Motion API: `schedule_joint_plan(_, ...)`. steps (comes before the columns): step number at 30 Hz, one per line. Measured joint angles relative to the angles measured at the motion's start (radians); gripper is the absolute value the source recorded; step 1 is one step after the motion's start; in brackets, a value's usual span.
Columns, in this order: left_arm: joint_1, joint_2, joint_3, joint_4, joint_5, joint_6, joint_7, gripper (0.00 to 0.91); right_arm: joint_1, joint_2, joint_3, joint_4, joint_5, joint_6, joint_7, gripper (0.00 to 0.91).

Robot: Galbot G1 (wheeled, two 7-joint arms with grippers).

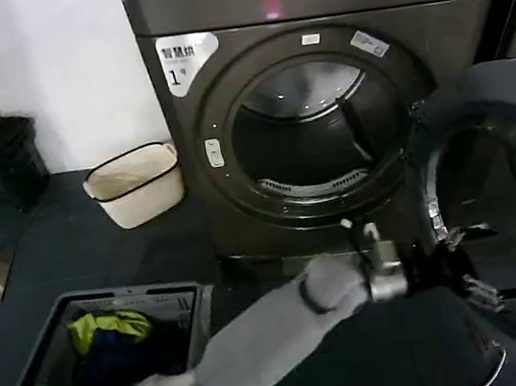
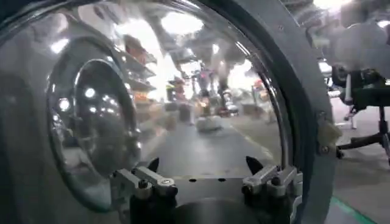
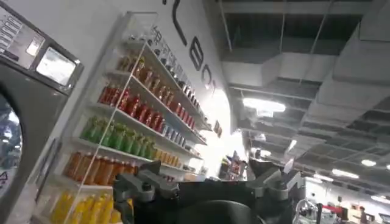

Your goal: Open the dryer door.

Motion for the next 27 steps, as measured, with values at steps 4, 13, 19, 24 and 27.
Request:
schedule_joint_plan(4,-0.021,-0.041,0.004,0.058,0.020,-0.010,-0.008,0.907,-0.003,-0.002,0.017,-0.014,-0.015,0.003,0.022,0.907)
schedule_joint_plan(13,-0.070,-0.041,0.009,0.203,0.045,-0.044,-0.034,0.907,-0.021,-0.013,0.078,-0.058,-0.065,-0.002,0.047,0.907)
schedule_joint_plan(19,-0.086,-0.041,0.016,0.254,0.031,-0.047,-0.042,0.907,-0.026,-0.012,0.098,-0.059,-0.063,-0.002,0.042,0.907)
schedule_joint_plan(24,-0.081,-0.041,0.007,0.256,0.035,-0.071,-0.047,0.907,-0.023,-0.010,0.091,-0.051,-0.061,-0.002,0.039,0.907)
schedule_joint_plan(27,-0.078,-0.041,0.003,0.244,0.023,-0.099,-0.042,0.907,-0.025,-0.010,0.089,-0.049,-0.058,0.001,0.029,0.907)
